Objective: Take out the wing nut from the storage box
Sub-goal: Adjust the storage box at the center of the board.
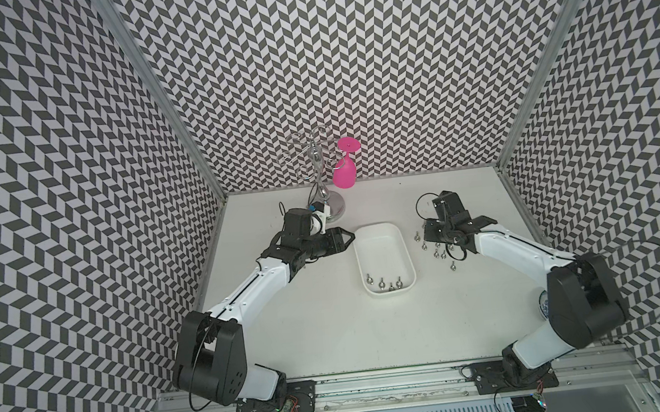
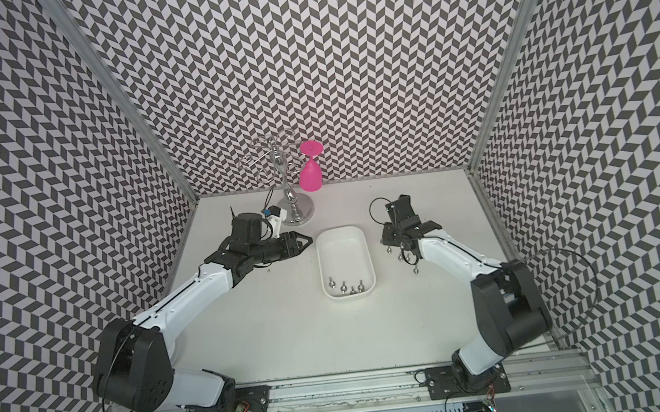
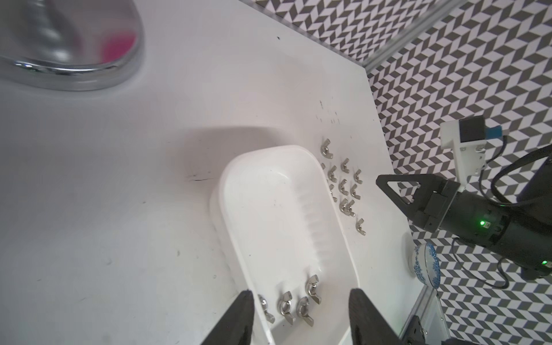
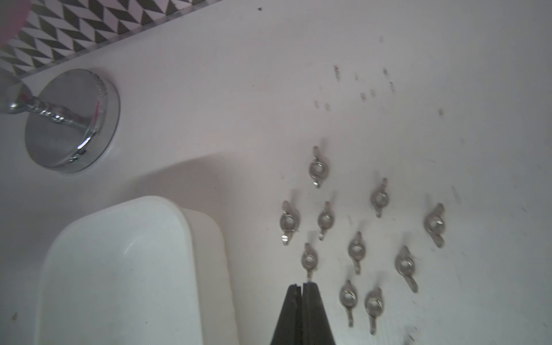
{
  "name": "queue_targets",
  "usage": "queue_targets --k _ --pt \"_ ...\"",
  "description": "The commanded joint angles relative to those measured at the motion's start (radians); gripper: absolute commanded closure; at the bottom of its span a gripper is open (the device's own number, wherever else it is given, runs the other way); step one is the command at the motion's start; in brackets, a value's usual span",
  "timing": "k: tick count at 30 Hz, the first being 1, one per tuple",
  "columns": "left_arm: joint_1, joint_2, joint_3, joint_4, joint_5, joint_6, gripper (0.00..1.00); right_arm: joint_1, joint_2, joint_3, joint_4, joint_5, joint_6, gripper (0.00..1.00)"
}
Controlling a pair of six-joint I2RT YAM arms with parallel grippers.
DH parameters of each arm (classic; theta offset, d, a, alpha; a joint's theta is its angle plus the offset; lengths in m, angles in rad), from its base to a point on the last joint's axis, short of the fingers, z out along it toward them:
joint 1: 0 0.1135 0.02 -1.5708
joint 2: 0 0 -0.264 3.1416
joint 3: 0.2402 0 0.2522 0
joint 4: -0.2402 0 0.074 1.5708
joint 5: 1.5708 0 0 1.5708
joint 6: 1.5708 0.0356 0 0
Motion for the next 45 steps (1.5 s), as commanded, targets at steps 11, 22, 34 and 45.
queue_targets --k 11,22,34,45 --pt "0.182 -0.2 -0.134 -0.087 0.03 0.047 0.44 0.042 0.387 0.315 -0.023 -0.187 -0.091 1.0" --pt "0.211 -0.236 -0.157 -0.105 0.039 0.051 0.44 0.165 0.478 0.411 -0.02 -0.361 -0.205 1.0" --pt "0.228 -0.297 -0.204 -0.115 0.022 0.053 0.44 0.311 0.52 0.482 -0.071 -0.467 -0.338 0.96" --pt "0.23 -0.25 -0.238 -0.068 0.069 0.047 0.44 0.337 0.149 0.244 0.027 -0.116 -0.28 0.72"
